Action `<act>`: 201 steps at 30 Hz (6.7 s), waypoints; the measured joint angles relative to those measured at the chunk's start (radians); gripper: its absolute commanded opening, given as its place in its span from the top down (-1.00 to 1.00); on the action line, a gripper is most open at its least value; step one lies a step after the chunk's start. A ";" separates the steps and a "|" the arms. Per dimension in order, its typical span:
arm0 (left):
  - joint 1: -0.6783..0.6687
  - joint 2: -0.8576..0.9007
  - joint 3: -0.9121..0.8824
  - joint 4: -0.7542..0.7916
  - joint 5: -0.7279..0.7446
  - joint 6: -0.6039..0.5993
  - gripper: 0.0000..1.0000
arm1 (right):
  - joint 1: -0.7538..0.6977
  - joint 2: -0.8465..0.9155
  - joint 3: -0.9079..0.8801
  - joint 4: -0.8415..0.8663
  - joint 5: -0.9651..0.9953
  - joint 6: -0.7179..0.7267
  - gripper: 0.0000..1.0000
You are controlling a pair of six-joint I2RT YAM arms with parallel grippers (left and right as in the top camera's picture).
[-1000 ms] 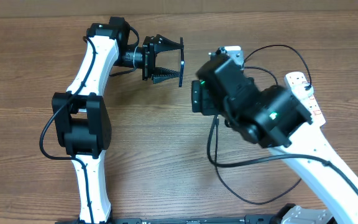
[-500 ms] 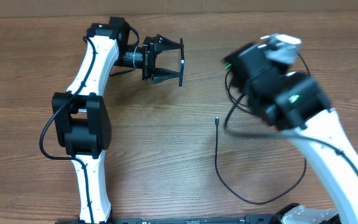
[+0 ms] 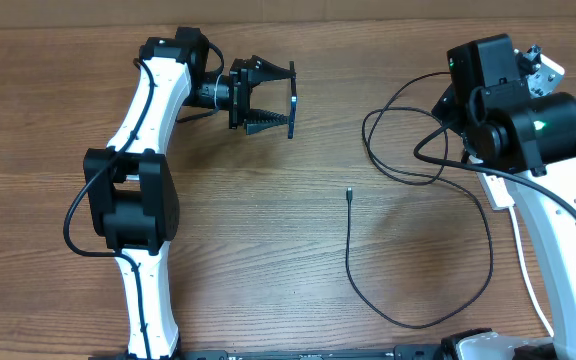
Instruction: Plug charger to phone and switch on socket
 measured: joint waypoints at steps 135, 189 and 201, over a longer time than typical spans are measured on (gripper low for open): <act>0.000 0.000 0.000 0.000 0.000 -0.003 -0.45 | 0.494 0.254 0.002 0.500 -0.202 -0.257 0.24; 0.000 0.000 0.000 -0.023 0.000 -0.003 -0.50 | 0.494 0.277 0.002 0.516 -0.197 -0.259 0.67; 0.002 0.000 0.003 -0.023 0.019 -0.009 -1.00 | 0.493 0.278 0.002 0.514 -0.185 -0.261 0.85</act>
